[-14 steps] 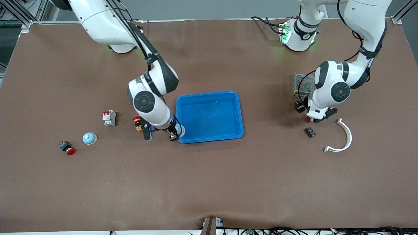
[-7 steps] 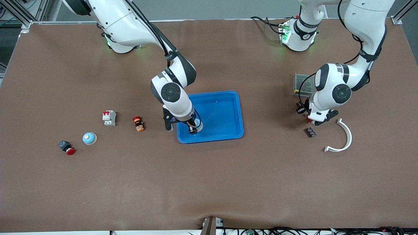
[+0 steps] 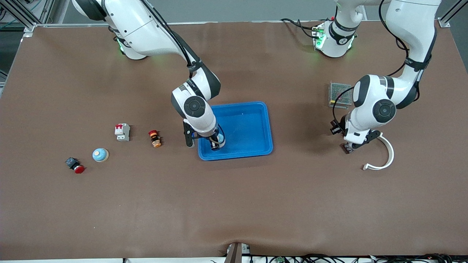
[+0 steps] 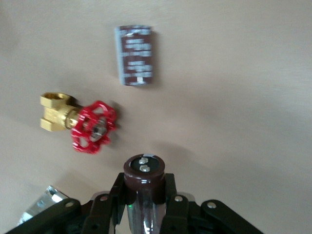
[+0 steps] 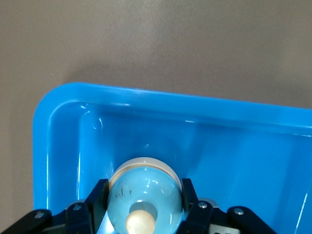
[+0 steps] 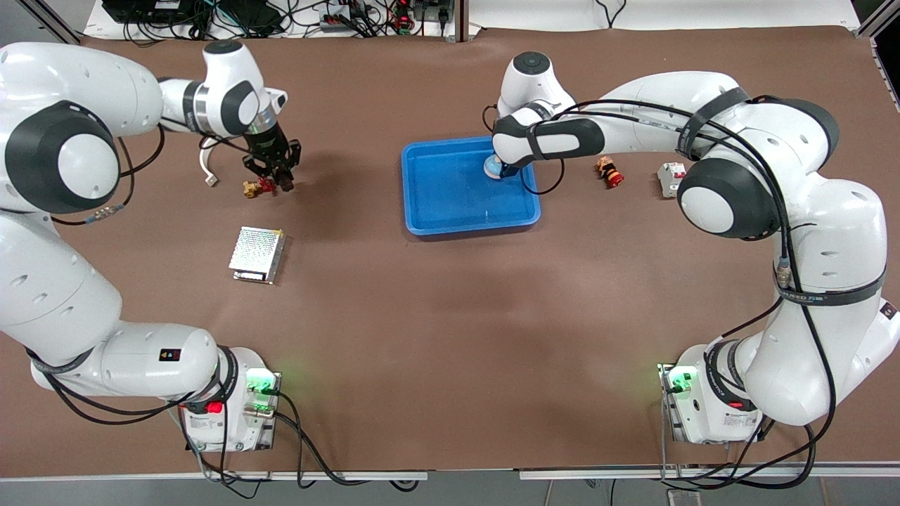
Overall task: Place electrolytic capacitor and blue bell in tray
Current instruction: 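Lower the bell into the tray while the left gripper lifts the capacitor, then withdraw the right gripper while the left gripper carries the capacitor toward the tray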
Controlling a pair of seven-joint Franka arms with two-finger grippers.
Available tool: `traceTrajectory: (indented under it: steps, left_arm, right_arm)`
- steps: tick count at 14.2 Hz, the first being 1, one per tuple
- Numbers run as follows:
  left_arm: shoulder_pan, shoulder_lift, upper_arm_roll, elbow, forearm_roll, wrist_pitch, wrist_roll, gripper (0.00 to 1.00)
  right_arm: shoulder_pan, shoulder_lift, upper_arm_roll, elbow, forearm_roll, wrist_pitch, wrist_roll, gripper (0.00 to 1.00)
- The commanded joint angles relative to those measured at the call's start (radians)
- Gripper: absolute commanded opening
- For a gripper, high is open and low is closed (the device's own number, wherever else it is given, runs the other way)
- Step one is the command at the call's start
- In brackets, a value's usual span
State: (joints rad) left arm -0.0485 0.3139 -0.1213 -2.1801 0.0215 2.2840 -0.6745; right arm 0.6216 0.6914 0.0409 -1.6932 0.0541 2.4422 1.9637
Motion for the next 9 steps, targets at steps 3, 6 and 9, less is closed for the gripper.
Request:
traceTrajectory:
  steps: [3, 6, 9]
  left_arm:
    - [-0.083, 0.008, 0.0, 0.098, 0.009, -0.064, -0.112, 0.0]
    - [-0.131, 0.008, -0.001, 0.132, 0.008, -0.066, -0.155, 0.0]
    - [-0.186, 0.008, -0.001, 0.161, 0.005, -0.066, -0.2, 0.0]
  right_arm:
    - [0.001, 0.02, -0.007, -0.002, -0.051, 0.018, 0.018, 0.0]
    - [0.01, 0.017, -0.01, -0.002, -0.065, 0.014, 0.018, 1.0]
    - [-0.002, -0.001, -0.007, 0.007, -0.069, -0.038, -0.056, 1.0]
